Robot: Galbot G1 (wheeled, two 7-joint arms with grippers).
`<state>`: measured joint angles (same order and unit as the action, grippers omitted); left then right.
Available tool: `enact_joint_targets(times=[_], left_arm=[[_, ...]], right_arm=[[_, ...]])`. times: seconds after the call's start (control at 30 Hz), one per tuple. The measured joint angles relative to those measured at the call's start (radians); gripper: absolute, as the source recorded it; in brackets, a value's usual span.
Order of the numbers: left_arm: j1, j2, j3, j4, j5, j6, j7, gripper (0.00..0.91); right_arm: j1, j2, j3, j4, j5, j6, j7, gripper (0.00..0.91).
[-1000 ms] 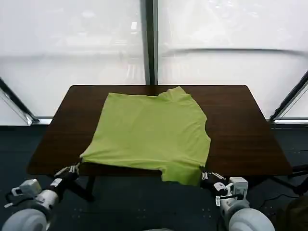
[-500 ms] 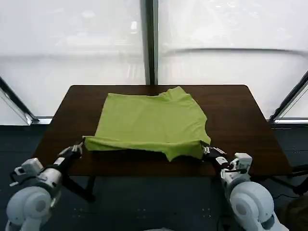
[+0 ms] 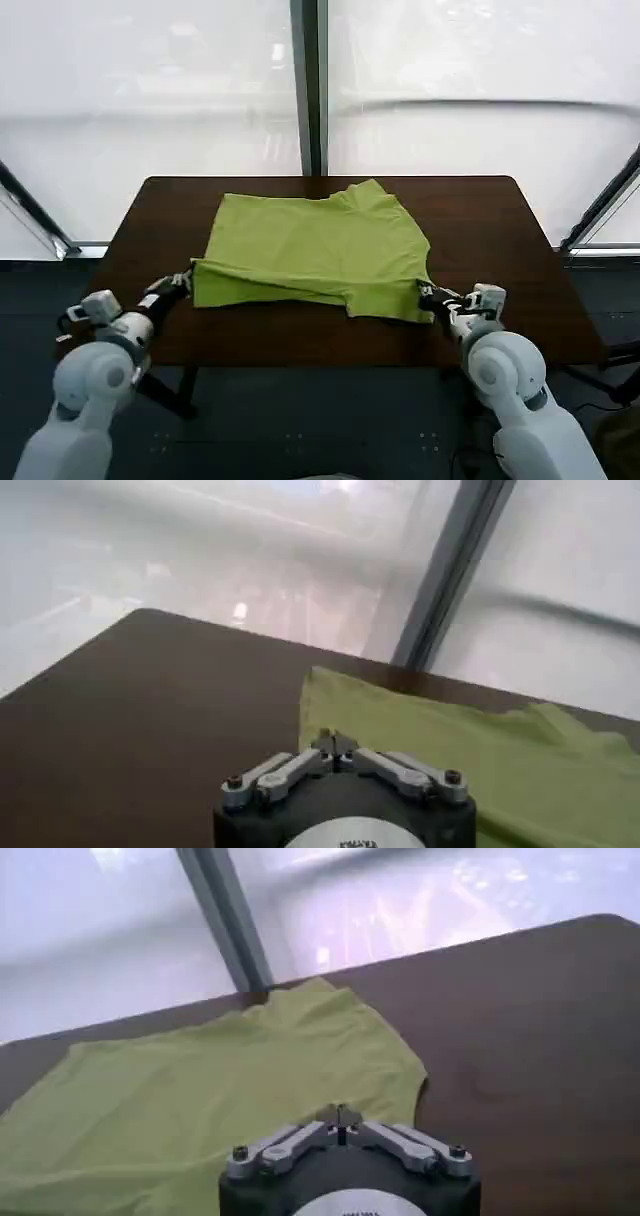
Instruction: Fold and organize the clothes.
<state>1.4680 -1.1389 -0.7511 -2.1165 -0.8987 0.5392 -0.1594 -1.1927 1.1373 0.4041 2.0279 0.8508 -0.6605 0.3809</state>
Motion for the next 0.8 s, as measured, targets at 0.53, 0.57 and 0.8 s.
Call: enact_joint_targets(times=[0.53,0.57,0.8], left_arm=[[-0.195,0.038,0.12,0.174,0.018,-0.001,0.0,0.0],[-0.203,0.041,0.122,0.18,0.018,-0.002,0.0,0.0],[-0.249,0.058,0.139,0.225,0.018,-0.007,0.002,0.0]], right_arm=[[0.144,0.026,-0.099,-0.154,-0.12,0.13,-0.089,0.0],[0.147,0.027,-0.101,-0.16,-0.129,0.135,-0.094,0.0],[0.143,0.04,-0.105,-0.187,-0.158,0.15,-0.105,0.0]])
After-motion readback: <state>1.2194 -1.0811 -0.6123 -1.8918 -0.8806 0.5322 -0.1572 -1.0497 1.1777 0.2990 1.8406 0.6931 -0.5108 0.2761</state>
